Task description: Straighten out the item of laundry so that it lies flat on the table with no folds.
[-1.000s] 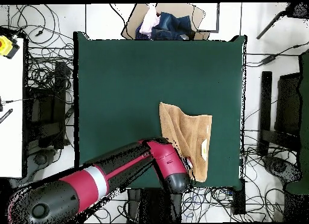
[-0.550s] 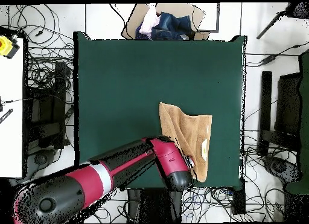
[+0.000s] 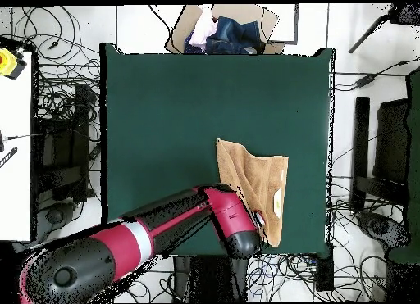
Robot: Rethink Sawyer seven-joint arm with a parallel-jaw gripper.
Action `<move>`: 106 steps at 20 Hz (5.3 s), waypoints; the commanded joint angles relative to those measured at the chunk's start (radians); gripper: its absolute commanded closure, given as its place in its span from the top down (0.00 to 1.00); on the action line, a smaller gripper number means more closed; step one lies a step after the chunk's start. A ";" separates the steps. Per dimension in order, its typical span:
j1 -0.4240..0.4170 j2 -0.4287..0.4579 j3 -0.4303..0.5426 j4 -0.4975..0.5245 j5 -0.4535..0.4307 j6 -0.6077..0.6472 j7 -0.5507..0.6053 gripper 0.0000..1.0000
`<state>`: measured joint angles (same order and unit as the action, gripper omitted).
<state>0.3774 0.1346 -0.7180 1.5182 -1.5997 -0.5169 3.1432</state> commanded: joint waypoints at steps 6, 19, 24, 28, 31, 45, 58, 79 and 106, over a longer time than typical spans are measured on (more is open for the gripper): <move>0.014 0.062 0.205 -0.145 0.088 0.123 0.218 1.00; -0.147 -0.055 0.319 -0.094 0.093 -0.121 0.248 1.00; -0.203 -0.100 0.361 -0.081 0.067 -0.200 0.336 1.00; -0.222 -0.120 0.378 -0.073 0.050 -0.225 0.398 1.00; -0.220 -0.122 0.382 -0.072 0.040 -0.219 0.420 1.00; -0.198 -0.116 0.383 -0.071 0.030 -0.164 0.402 1.00; -0.112 -0.080 0.344 -0.088 -0.003 -0.098 0.435 1.00; -0.123 -0.091 0.347 -0.075 0.036 -0.093 0.381 1.00; -0.089 -0.068 0.332 -0.089 0.028 -0.048 0.362 0.00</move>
<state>0.2559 0.0044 -0.6134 1.5292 -1.6428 -0.6251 3.3041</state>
